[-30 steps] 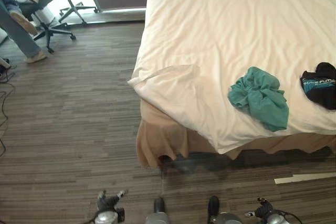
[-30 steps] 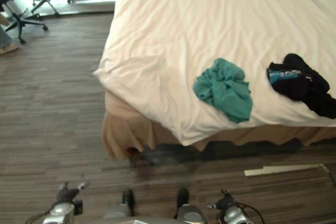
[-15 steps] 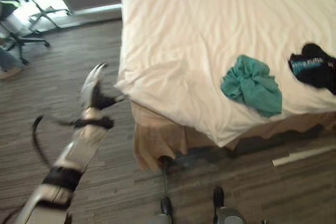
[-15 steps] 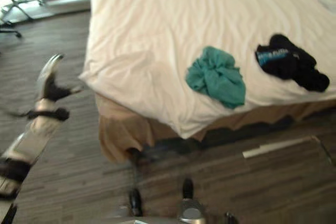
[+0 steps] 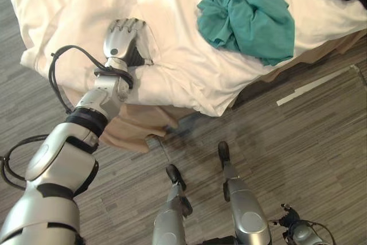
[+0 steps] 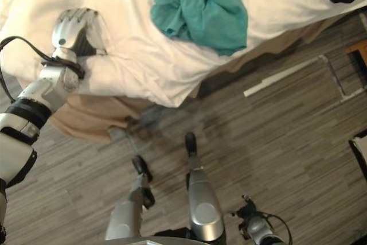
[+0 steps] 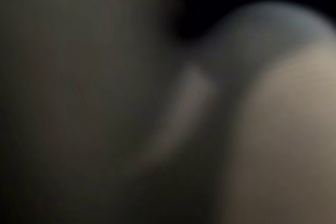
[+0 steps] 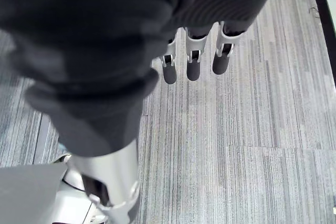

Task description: Tidy up the quilt and then pick up the clothes from the bed and put them into the laundry hamper.

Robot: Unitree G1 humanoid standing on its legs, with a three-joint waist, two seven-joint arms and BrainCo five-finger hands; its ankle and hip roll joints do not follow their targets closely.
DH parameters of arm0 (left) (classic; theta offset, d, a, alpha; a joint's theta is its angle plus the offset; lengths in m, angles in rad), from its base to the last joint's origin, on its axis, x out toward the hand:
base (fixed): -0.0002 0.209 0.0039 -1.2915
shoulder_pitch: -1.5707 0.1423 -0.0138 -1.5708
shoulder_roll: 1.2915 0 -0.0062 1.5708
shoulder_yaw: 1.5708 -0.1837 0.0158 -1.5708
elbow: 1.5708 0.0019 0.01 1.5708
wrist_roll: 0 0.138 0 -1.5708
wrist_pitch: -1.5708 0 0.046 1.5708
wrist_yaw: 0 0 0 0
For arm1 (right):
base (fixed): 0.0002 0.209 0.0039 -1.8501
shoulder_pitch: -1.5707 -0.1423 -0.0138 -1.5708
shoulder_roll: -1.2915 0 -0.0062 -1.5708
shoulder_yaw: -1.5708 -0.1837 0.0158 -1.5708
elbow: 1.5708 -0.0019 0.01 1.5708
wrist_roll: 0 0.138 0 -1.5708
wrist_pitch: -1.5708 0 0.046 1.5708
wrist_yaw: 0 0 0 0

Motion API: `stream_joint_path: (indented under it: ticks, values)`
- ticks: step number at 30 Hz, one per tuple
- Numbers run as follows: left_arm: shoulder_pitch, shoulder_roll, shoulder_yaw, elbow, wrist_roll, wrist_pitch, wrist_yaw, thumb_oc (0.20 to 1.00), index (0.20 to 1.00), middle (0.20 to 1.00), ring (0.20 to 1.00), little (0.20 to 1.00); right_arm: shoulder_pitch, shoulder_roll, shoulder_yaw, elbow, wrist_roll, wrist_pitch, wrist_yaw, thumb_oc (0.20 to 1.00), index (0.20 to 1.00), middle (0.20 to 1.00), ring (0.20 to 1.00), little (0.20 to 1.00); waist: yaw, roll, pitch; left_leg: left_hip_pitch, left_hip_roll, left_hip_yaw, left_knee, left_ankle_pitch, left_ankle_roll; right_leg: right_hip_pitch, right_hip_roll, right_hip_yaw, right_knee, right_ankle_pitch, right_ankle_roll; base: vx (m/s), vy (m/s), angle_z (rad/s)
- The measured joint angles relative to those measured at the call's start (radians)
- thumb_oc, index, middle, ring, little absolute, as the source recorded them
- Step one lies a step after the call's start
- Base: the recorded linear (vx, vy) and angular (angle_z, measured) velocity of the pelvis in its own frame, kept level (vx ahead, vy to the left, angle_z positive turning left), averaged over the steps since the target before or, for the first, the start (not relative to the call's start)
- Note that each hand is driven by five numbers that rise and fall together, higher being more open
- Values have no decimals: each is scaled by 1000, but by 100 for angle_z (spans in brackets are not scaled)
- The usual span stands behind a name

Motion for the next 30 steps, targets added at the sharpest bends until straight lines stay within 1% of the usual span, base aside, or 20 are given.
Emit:
stream_joint_path:
  ticks: [5,6,7,8,10,11,13,15,17,18,19,21,23,24,25,26,27,28,29,30]
  values:
    - [17,-2,7,70,61,18,-15,200,200,200,200,200,-4,0,9,-2,17,-3,1,1000,1000,1000,1000,1000,7,-1,-2,59,-3,-17,-18,-3,-4,60,-1,-17,-1,-9,-11,47,-1,7]
    - [52,-3,54,67,53,20,-16,200,200,200,200,200,-5,0,9,-3,27,-2,4,1000,1000,1000,1000,1000,5,-2,-2,84,-4,-19,-24,-2,-6,80,-1,-19,-1,-12,-15,138,11,-3]
    - [233,16,200,-21,45,17,-24,200,200,200,200,200,-6,-1,-4,-17,27,12,9,1000,1000,1000,1000,1000,17,1,-7,142,4,-17,-26,-14,-20,138,5,-19,-1,-23,-20,179,24,1]
    - [318,8,258,-26,25,19,-24,200,200,200,200,200,1,-4,-4,-21,26,5,8,1000,1000,1000,1000,1000,18,5,-16,169,9,-21,-27,-16,-24,167,9,-26,-1,-32,-24,155,33,-1]
    - [560,11,381,-124,-29,20,-40,567,567,567,567,567,1,6,-37,-23,27,16,12,1000,1000,1000,1000,1000,45,9,-67,188,19,-24,-32,-34,-38,184,19,-27,-1,-59,-28,149,47,3]
    - [775,3,475,-240,-64,18,-50,1000,1000,1000,1000,1000,4,5,-111,-23,28,22,12,1000,1000,1000,1000,1000,62,11,-88,214,21,-26,-32,-39,-35,212,22,-29,-1,-64,-27,128,61,7]
    - [994,-31,518,-299,-66,19,-65,1000,1000,1000,1000,1000,29,-12,-173,-29,36,30,11,1000,1000,1000,1000,1000,92,17,-157,227,19,-37,-32,-45,-31,231,19,-37,-2,-74,-24,121,60,16]
    - [1162,-94,617,-289,-97,23,-87,1000,1000,1000,1000,1000,53,-44,-204,-92,45,52,15,1000,1000,1000,1000,1000,114,15,-206,238,11,-51,-32,-52,-25,253,11,-52,-6,-83,-15,128,72,22]
    - [1293,-183,719,-145,-148,28,-95,1000,1000,1000,1000,1000,112,-180,-214,-456,21,87,14,1000,1000,1000,1000,1000,140,4,-222,269,-6,-52,-32,-67,-14,285,-7,-52,-7,-90,-4,106,82,12]
    - [1302,-193,721,-79,-155,37,-100,1000,1000,1000,1000,1000,129,-219,-208,-563,10,71,11,827,827,827,827,827,137,2,-228,267,-10,-50,-29,-67,-12,279,-12,-50,-7,-89,-2,73,59,8]
    - [1304,-197,712,26,-181,43,-106,1000,1000,1000,1000,1000,84,-285,-224,-667,-28,37,7,200,200,200,200,200,142,-11,-241,260,-15,-50,-31,-70,-4,272,-17,-50,-7,-97,8,34,29,7]
    - [1283,-230,718,181,-203,32,-108,1000,1000,1000,1000,1000,26,-385,-221,-823,-79,27,9,200,200,200,200,200,159,-23,-255,261,-20,-49,-31,-72,-1,273,-21,-47,-7,-95,12,46,33,-1]
    - [1308,-260,733,282,-223,23,-116,1000,1000,1000,1000,1000,-37,-436,-211,-984,-99,24,15,200,200,200,200,200,166,-34,-278,261,-19,-52,-32,-75,-1,278,-21,-51,-7,-95,11,25,19,-4]
    - [1329,-284,737,321,-241,30,-123,1000,1000,1000,1000,1000,-112,-456,-178,-1084,-115,-5,15,200,200,200,200,200,164,-38,-292,256,-16,-51,-32,-74,-1,278,-19,-55,-7,-96,10,0,0,0]
    - [1327,-316,737,328,-261,31,-126,1000,1000,1000,1000,1000,-257,-457,-119,-1140,-125,-54,12,200,200,200,200,200,168,-49,-306,255,-14,-55,-28,-67,-8,273,-16,-53,-7,-92,5,-185,-62,8]
    - [1316,-323,736,319,-261,25,-127,1000,1000,1000,1000,1000,-287,-456,-106,-1142,-129,-68,14,200,200,200,200,200,180,-52,-308,252,-15,-59,-26,-64,-9,270,-14,-53,-7,-91,5,-249,-89,21]
    - [1307,-331,728,297,-262,21,-125,1000,1000,1000,1000,1000,-351,-435,-66,-1138,-130,-73,13,200,200,200,200,200,221,-51,-310,229,-12,-75,-24,-56,-5,273,-16,-72,0,-89,7,-352,-113,8]
    - [1319,-329,703,285,-263,24,-117,1000,1000,1000,1000,1000,-484,-385,24,-1092,-126,-35,9,200,200,200,200,200,214,-62,-308,205,-8,-76,-4,-57,-6,251,-13,-77,-3,-79,10,-249,-70,-2]
    - [1256,-321,637,286,-262,22,-117,1000,1000,1000,1000,1000,-781,-361,246,-1023,-112,-26,-2,200,200,200,200,200,222,-59,-295,124,-3,-88,34,-54,-11,183,-8,-72,0,-60,9,-224,-54,30]
    - [1168,-313,611,246,-261,18,-110,1000,1000,1000,1000,1000,-913,-341,279,-998,-110,-62,0,200,200,200,200,200,254,-57,-264,55,-1,-123,61,-39,-13,146,-6,-98,0,-39,-12,-157,-43,53]
